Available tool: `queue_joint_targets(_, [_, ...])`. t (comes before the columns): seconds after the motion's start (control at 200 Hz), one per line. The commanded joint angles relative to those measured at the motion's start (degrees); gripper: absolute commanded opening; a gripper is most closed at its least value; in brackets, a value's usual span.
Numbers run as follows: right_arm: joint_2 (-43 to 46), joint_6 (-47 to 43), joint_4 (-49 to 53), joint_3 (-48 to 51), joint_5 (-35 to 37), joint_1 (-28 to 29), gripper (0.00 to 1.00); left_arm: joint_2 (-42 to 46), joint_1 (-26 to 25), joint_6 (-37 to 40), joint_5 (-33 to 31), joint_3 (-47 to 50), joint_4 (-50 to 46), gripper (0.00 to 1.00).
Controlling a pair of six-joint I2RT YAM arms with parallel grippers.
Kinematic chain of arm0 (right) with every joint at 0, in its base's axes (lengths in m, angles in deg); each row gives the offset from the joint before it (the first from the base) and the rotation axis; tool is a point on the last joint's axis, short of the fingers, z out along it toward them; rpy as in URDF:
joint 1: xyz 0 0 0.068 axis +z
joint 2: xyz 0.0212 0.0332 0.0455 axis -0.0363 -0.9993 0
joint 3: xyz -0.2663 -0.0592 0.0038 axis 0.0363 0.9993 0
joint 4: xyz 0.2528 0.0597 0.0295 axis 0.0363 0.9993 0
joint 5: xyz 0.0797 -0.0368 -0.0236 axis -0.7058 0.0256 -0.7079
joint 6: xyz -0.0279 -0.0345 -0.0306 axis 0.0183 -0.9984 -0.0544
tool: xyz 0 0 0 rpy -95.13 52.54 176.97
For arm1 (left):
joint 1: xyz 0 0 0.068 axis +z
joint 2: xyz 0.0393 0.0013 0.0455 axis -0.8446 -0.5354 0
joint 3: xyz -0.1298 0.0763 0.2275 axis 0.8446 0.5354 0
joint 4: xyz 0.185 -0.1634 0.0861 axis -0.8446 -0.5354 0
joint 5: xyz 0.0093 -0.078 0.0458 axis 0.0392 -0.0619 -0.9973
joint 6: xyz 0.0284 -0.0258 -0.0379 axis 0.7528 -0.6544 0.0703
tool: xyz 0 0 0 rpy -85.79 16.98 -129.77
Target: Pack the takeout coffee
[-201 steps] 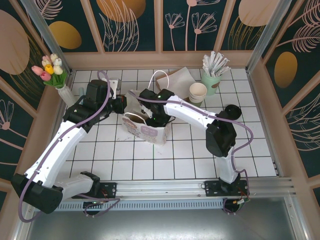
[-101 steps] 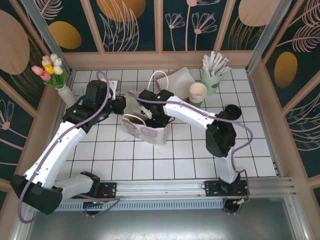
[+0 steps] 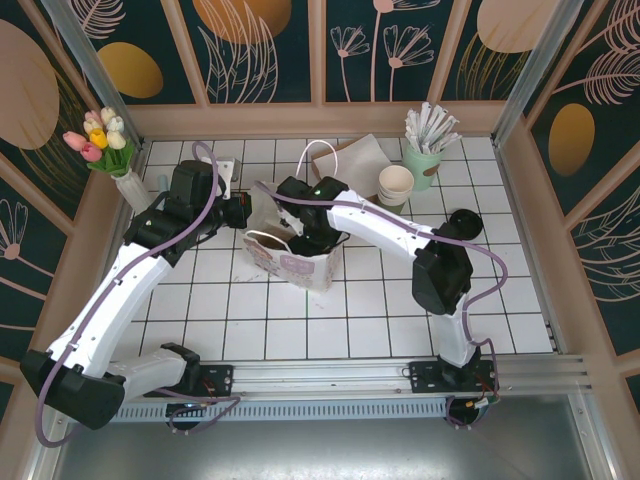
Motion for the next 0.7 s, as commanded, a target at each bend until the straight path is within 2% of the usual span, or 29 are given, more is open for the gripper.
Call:
queue_joint_targets(0.0, [2.9, -1.0, 1.0, -2.3, -0.2, 0.6, 0.88, 0.5, 0.2, -0.5, -1.1, -1.6, -1.3, 0.0])
queue_joint_targets(0.37, [3.3, -1.2, 2.5, -3.8, 0.3, 0.8, 0.93, 0.4, 0.2, -0.4, -1.8, -1.9, -1.4, 0.0])
queue_joint_targets(0.415, [3.4, -1.3, 2.6, -4.0, 0.4, 0.9, 0.99, 0.3, 0.2, -0.4, -1.9, -2.0, -1.6, 0.0])
queue_joint_targets(0.691, [3.6, -1.8, 3.1, -4.8, 0.8, 0.9, 0.99, 0.2, 0.2, -0.3, -2.3, -2.0, -2.0, 0.0])
